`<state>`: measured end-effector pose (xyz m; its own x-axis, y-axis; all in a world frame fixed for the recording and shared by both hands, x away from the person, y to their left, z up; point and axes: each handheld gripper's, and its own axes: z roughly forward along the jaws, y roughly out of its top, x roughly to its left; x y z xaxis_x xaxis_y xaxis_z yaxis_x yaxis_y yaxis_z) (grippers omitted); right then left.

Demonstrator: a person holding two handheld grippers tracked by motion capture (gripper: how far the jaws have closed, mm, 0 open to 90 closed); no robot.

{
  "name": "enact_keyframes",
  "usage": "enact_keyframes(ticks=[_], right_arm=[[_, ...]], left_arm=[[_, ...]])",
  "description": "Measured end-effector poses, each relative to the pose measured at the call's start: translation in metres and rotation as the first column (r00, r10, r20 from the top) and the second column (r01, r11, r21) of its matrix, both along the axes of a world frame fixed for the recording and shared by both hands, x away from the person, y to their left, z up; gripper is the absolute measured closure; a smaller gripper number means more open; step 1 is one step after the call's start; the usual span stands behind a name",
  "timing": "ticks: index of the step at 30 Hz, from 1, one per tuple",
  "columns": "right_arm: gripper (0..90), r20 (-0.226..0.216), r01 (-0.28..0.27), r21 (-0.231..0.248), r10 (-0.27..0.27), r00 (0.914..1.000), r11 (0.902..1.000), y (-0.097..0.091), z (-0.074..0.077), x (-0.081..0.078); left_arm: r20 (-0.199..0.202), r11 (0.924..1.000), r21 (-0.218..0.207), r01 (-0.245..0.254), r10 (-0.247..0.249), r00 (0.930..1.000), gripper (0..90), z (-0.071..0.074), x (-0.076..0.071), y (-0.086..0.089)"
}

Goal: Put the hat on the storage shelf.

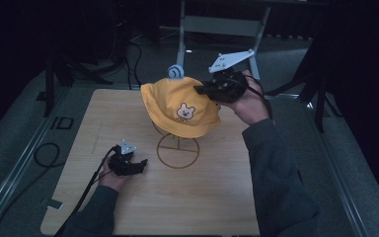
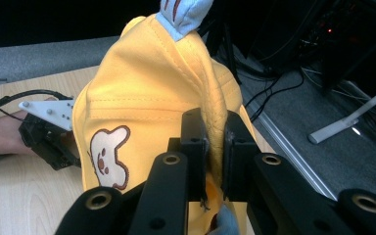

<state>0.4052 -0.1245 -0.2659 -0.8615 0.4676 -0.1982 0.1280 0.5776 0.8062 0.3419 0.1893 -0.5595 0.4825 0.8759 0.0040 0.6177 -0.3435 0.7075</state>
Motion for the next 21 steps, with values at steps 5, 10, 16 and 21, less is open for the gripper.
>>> enact_keyframes(ticks=[5,10,16,21], right_arm=[[81.1,-0.018,-0.003,-0.023,0.003,0.9998,0.9997,0.014,-0.005,0.006],[80.1,-0.024,0.011,-0.046,-0.012,0.9996,0.9989,0.027,-0.012,0.009],[77.0,-0.008,0.016,-0.082,-0.016,0.9998,0.9965,0.043,-0.016,0.009],[75.3,-0.004,0.001,-0.133,-0.002,1.0,0.9912,0.057,-0.024,0.007]], left_arm=[[0.004,1.0,-0.006,-0.005,0.005,1.0,32.6,0.0,0.0,0.0],[0.005,1.0,-0.004,-0.005,0.005,1.0,32.6,0.0,0.0,0.0],[0.005,1.0,-0.004,-0.004,0.004,1.0,32.6,0.0,0.0,0.0],[0.004,1.0,-0.003,-0.004,0.004,1.0,32.7,0.0,0.0,0.0]])
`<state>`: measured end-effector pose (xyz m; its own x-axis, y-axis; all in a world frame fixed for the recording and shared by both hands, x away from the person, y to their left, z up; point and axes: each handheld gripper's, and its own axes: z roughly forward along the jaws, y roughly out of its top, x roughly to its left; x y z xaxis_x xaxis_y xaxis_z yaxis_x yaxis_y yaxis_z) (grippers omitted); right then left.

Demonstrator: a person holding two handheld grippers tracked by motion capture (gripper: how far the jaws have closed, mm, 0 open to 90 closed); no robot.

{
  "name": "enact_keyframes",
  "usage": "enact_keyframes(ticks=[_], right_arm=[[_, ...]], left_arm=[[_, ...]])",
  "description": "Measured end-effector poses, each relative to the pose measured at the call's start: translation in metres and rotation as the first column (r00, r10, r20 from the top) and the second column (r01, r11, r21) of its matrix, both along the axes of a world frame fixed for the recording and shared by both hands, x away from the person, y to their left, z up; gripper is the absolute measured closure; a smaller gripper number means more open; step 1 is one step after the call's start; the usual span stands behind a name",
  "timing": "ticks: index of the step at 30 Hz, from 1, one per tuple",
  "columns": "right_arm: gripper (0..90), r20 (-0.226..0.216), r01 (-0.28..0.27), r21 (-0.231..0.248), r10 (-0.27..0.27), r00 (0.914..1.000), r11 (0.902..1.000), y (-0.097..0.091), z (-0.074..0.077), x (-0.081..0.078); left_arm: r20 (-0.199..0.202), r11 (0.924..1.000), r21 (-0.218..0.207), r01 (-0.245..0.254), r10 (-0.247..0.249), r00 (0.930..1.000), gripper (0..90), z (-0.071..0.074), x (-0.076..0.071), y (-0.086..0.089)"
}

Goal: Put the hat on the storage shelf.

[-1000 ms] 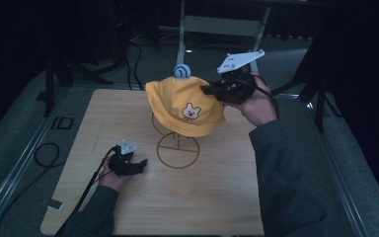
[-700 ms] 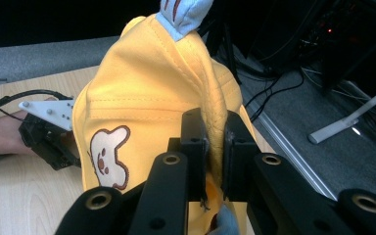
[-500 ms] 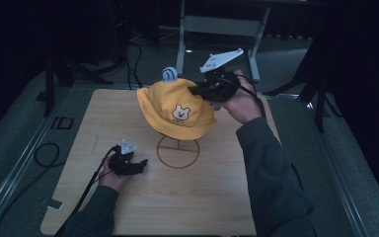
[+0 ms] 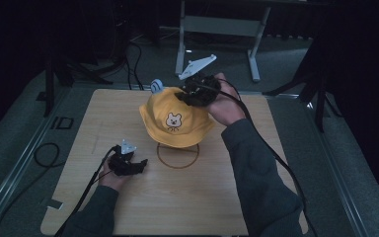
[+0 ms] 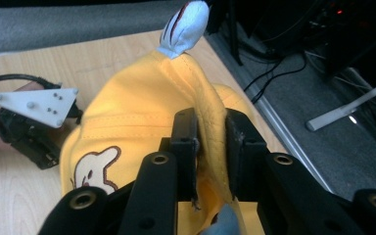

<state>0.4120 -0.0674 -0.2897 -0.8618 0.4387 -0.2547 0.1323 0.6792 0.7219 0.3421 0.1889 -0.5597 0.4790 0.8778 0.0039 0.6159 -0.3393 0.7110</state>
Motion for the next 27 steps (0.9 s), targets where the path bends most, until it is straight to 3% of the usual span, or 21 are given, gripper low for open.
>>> enact_keyframes(ticks=[9,12,16,22,27], right_arm=[[73.7,-0.024,0.003,-0.037,-0.004,0.9997,0.9993,0.009,-0.009,0.003],[63.8,-0.028,-0.003,-0.041,0.001,0.9996,0.9992,0.006,-0.007,0.002],[51.1,-0.03,-0.022,-0.006,0.022,0.9993,0.9997,-0.001,0.002,-0.004],[37.8,-0.003,0.006,-0.078,-0.006,1.0,0.9969,-0.01,0.008,-0.011],[31.8,0.008,0.027,-0.098,-0.027,0.9996,0.9948,-0.022,0.011,-0.016]], left_arm=[[0.0,1.0,0.0,0.0,0.0,1.0,32.6,0.0,0.0,0.0],[0.0,1.0,0.0,0.001,-0.001,1.0,32.6,0.0,0.0,0.0],[0.001,1.0,0.0,0.0,0.0,1.0,32.6,0.0,0.0,0.0],[0.003,1.0,-0.001,-0.001,0.001,1.0,32.6,0.0,0.0,0.0],[0.003,1.0,-0.002,-0.002,0.002,1.0,32.6,0.0,0.0,0.0]])
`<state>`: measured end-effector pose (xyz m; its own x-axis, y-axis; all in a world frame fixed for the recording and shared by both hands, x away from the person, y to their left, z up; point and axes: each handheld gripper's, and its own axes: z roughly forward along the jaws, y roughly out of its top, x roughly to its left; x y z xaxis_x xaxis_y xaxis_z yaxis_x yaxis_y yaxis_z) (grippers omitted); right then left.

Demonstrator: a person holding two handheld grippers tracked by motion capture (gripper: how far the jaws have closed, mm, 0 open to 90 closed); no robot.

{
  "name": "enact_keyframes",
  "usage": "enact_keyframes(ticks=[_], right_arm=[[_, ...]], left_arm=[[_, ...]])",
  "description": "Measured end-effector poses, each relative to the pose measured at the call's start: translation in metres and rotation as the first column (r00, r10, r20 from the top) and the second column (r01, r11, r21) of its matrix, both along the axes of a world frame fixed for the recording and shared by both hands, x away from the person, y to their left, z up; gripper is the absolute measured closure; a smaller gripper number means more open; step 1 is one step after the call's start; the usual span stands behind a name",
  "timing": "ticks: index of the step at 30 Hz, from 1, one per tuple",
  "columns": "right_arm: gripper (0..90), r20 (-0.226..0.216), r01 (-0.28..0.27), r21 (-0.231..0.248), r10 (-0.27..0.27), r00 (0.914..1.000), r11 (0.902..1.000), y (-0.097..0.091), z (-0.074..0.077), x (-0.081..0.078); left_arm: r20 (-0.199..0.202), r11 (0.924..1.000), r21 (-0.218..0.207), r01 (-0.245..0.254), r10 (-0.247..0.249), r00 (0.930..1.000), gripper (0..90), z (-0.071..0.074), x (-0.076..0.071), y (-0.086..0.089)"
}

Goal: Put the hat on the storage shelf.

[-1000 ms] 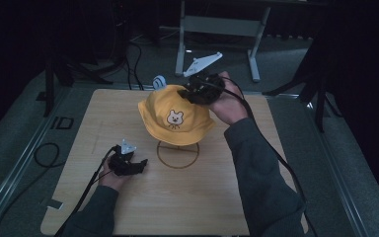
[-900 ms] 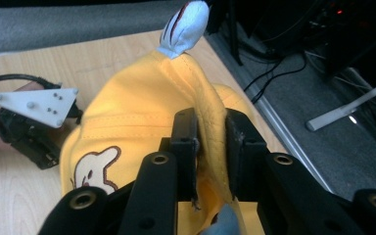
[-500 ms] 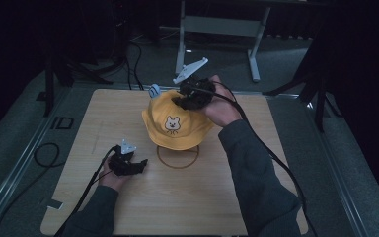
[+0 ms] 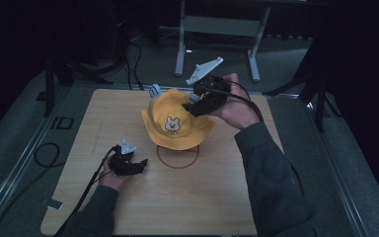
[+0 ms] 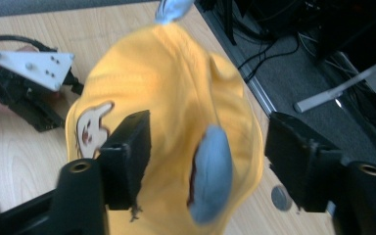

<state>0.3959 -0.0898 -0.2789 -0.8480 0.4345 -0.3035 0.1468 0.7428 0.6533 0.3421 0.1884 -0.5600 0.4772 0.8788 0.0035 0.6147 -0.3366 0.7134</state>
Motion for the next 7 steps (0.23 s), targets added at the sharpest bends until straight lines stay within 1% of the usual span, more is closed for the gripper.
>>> enact_keyframes(ticks=[4,7], right_arm=[[23.0,-0.007,0.03,-0.014,-0.03,0.9995,0.9994,-0.009,0.0,-0.003],[19.5,-0.012,0.046,-0.026,-0.046,0.9988,0.9986,-0.015,-0.003,-0.004]], left_arm=[[0.0,1.0,-0.002,0.0,0.0,1.0,32.6,0.0,0.0,0.0],[0.001,1.0,-0.003,-0.002,0.002,1.0,32.6,0.0,0.0,0.0]])
